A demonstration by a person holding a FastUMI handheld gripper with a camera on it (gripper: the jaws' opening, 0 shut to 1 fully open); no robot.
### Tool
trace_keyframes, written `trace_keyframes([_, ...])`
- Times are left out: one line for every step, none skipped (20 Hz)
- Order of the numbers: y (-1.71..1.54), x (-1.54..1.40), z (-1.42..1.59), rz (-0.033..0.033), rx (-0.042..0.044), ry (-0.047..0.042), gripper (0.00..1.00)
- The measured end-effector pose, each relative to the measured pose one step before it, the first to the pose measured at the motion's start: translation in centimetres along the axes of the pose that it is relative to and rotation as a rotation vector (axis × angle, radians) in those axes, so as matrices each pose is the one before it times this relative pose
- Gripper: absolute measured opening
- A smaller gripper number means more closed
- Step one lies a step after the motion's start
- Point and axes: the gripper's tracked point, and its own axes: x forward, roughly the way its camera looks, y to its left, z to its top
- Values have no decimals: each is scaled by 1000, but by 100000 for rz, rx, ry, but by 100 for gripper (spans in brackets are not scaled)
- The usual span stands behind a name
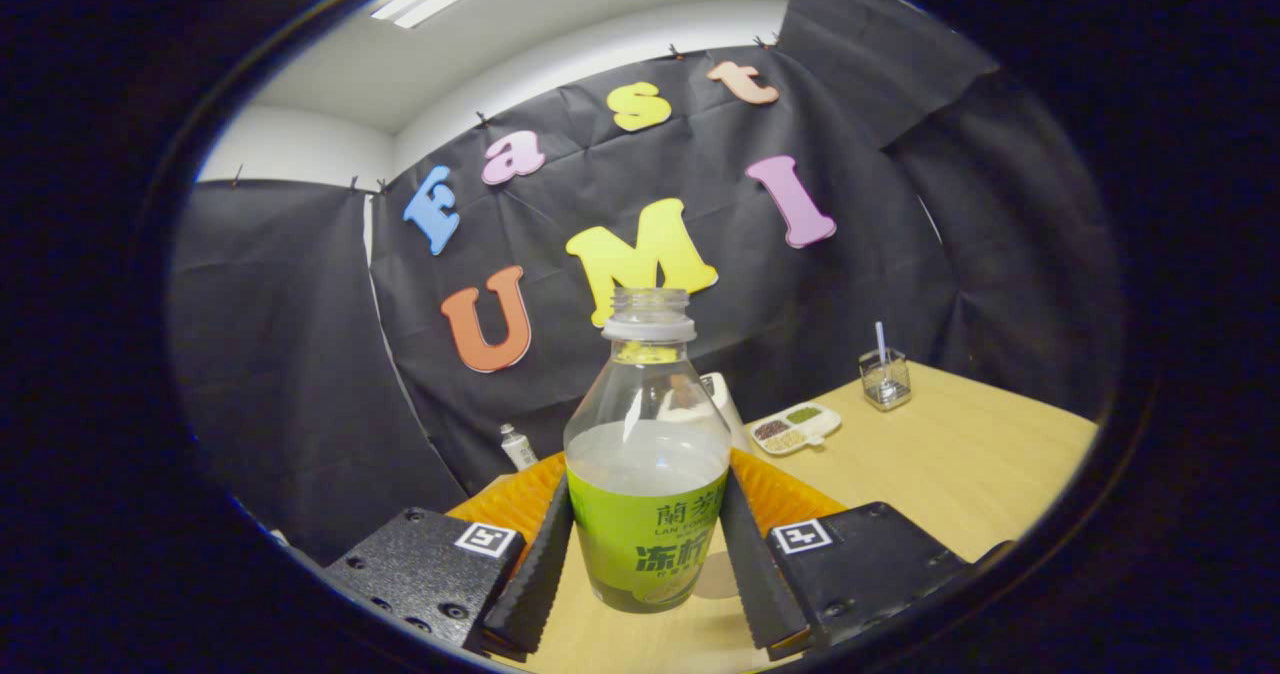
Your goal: Take the bottle from table, then pour the juice into the cup, finally place the bottle on the coaster
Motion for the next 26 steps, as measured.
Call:
trace_keyframes([114,654,-226,-837,-1903,-3355,78])
trace_keyframes([391,633,-398,58,-2056,-3490,79])
trace_keyframes([328,660,-594,-236,-1947,-2003,79])
trace_keyframes([-27,724,-1184,-1050,-2244,901,78])
trace_keyframes([18,812,-1641,-193,-2369,2271,78])
trace_keyframes([160,749,-1397,150,-2179,3061,79])
trace_keyframes([-42,762,-1189,-410,-1812,2666,78])
trace_keyframes([-202,798,-1074,-1104,-2091,2720,79])
trace_keyframes([-185,578,-682,-690,-1091,1445,79])
trace_keyframes([-12,695,-640,-423,-1432,1304,79])
trace_keyframes([-45,771,-479,-95,-1320,776,79])
trace_keyframes([-162,621,-577,-67,-2225,1262,79])
trace_keyframes([-413,671,-786,-839,-2301,1229,79])
trace_keyframes([-406,440,-452,-730,-2263,1517,79])
trace_keyframes([-341,566,-534,-388,-2143,1100,80])
trace_keyframes([-325,304,-191,-488,-1402,475,80])
trace_keyframes([-209,418,-155,204,-7,0,80])
trace_keyframes([-32,389,-286,839,354,434,80])
trace_keyframes([-154,455,-462,249,-78,663,80])
trace_keyframes([-273,374,-383,-105,-368,1107,80])
trace_keyframes([-219,230,-84,-196,64,99,80])
trace_keyframes([-158,172,-54,18,-33,-292,80])
trace_keyframes([-246,83,-104,-331,-865,-42,80])
trace_keyframes([-352,-11,-374,-1020,-1830,1149,81])
trace_keyframes([-446,-146,-589,-566,-2359,1364,81])
trace_keyframes([-39,-106,-1,1125,509,-1168,81])
